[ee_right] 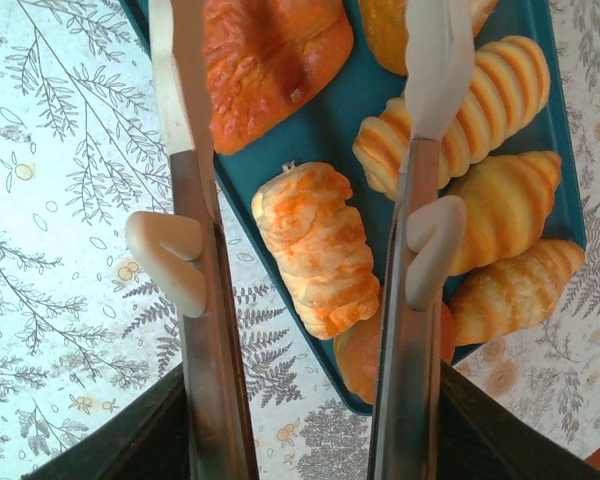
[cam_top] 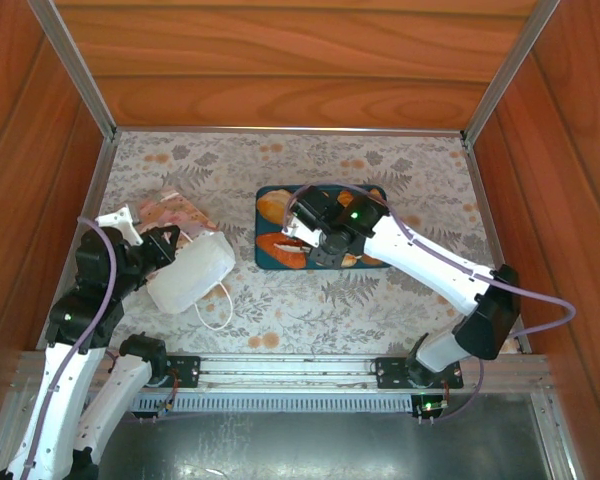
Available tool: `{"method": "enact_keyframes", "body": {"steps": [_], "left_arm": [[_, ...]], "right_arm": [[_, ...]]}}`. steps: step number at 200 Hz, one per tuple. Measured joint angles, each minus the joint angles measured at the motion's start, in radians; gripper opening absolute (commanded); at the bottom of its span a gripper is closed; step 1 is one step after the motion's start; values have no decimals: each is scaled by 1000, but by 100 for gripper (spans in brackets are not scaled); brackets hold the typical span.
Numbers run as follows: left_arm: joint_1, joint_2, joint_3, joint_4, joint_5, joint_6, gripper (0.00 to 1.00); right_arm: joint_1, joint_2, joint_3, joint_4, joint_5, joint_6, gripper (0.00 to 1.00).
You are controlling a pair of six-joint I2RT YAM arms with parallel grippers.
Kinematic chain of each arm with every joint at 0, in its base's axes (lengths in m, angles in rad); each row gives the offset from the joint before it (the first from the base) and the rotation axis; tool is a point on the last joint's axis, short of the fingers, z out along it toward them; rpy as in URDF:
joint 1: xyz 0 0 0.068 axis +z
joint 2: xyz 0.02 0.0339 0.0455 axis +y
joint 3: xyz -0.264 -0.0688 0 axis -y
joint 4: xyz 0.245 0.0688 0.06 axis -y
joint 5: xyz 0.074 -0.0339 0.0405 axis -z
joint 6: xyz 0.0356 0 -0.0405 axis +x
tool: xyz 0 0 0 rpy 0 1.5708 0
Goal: Take the fake bread out of the paper bag
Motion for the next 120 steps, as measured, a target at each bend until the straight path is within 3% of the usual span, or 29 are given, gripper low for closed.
{"method": "enact_keyframes", "body": {"steps": [29, 64, 120], "left_arm": [[0, 13, 4, 0, 0, 0, 0], [0, 16, 6, 0, -1, 0, 0], [0, 22, 9, 0, -6, 0, 0]], "right_arm": [[0, -95, -66, 64, 0, 27, 51], [0, -319, -171, 198, 17, 57, 49], [-20, -525, -288, 387, 155, 95, 48]]}}
